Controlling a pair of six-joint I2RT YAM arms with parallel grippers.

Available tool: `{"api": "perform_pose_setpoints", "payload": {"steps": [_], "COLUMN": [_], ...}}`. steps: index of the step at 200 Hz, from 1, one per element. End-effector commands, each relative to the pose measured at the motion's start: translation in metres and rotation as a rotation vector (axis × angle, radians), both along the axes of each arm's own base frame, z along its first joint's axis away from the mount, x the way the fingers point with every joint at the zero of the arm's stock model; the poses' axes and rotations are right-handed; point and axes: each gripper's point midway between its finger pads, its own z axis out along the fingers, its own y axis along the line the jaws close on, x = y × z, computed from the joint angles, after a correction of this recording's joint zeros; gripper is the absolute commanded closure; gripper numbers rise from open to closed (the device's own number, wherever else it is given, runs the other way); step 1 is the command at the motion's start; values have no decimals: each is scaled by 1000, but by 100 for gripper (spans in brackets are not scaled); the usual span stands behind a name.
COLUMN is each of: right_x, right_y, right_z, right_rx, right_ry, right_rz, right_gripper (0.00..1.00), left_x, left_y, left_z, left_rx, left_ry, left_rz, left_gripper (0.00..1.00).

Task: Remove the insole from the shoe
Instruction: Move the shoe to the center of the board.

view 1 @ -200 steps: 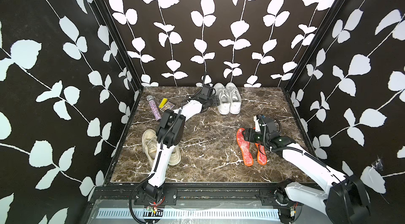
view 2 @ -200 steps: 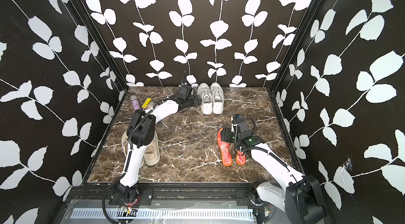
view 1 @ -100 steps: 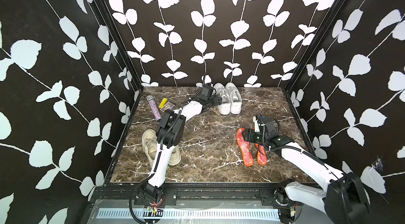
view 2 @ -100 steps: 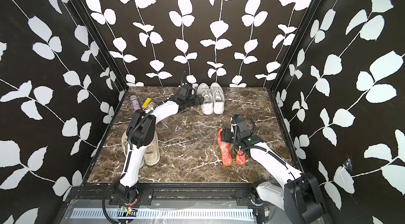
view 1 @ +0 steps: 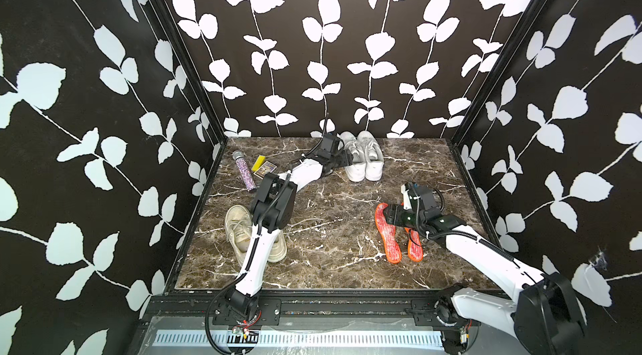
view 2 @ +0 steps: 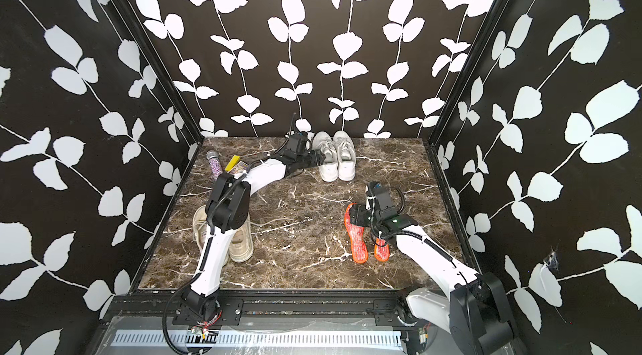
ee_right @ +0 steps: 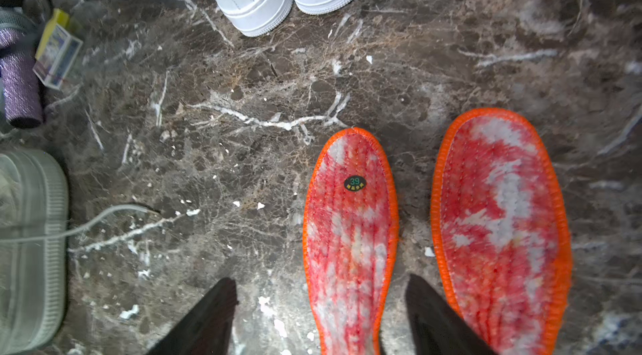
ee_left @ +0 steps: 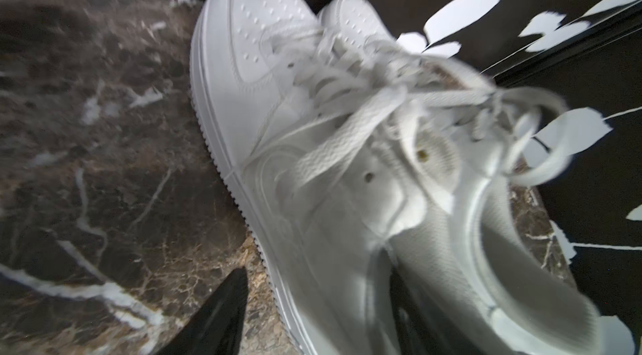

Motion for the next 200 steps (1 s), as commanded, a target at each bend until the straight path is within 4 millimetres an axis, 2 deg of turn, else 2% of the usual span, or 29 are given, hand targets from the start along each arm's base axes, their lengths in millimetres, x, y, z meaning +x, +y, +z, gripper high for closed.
{"api": "perform_pose_setpoints", "payload": {"steps": [1,44,88,123,131,166,200], "right_x": [3,2,-2,-4,-3,2,4], "right_y": [0,-1,-8,-8,-7,3,21], "right_z": [11,16,12,15,16,23,30], "right_rx": [-2,3,-5,10,17,50,46], "right_ry": [-33,-36,-5,-3,-3,-10,-32], "right_rz": [-3,-13,-56,-68,-67,-54,-8], "right_gripper": [19,18,19,20,20,20,21], "left_x": [0,4,2,-5,-9,-37,-87], "left_y": [-5,11,51,79,83,96,111], "left_z": [0,-6,-9,9,13,32,40], "left_rx": [12,89,126,128,136,128,123], "left_ry": [9,3,-7,-48,-59,-96,-83], "left_rz": [-19,34,131,165,166,150,129], "left_gripper": [39,57,83,96,100,100,100]}}
